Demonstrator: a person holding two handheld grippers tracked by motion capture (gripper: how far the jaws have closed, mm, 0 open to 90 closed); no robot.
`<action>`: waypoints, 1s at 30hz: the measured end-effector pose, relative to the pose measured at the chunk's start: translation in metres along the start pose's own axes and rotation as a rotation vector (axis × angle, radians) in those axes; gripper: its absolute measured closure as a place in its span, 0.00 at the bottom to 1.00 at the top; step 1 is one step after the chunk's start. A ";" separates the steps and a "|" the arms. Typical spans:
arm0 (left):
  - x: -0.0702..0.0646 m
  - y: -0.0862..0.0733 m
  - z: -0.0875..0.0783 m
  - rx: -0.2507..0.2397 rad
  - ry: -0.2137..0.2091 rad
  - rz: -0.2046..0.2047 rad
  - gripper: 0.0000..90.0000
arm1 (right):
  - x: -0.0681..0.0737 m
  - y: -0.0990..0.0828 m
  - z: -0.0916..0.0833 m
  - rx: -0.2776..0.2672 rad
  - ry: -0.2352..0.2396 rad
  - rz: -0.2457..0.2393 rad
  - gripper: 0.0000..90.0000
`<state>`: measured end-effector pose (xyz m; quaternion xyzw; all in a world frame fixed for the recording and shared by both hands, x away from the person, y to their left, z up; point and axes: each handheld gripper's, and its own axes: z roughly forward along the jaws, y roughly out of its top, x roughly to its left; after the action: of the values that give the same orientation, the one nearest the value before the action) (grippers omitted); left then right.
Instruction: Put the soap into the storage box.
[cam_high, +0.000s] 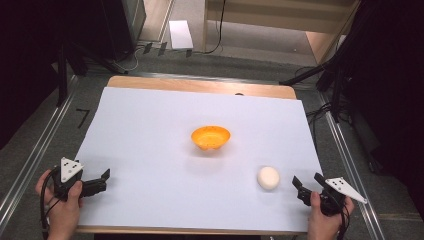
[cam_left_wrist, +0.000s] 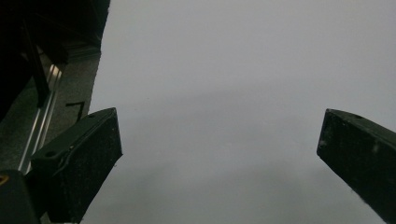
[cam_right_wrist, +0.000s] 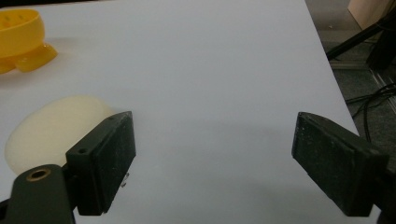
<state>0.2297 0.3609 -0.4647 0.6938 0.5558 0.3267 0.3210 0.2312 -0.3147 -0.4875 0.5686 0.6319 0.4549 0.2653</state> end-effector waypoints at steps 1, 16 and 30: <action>0.000 0.000 0.000 -0.003 -0.001 -0.002 0.00 | 0.000 0.000 0.000 0.003 -0.001 -0.003 0.16; 0.000 0.000 -0.001 -0.002 0.001 0.008 0.00 | 0.006 0.014 0.003 0.174 0.022 -0.062 0.21; 0.000 0.000 -0.001 -0.005 -0.006 0.005 0.00 | 0.021 0.045 0.013 0.382 0.081 -0.152 0.15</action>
<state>0.2290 0.3612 -0.4644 0.6955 0.5520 0.3268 0.3236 0.2591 -0.2937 -0.4499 0.5405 0.7580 0.3280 0.1604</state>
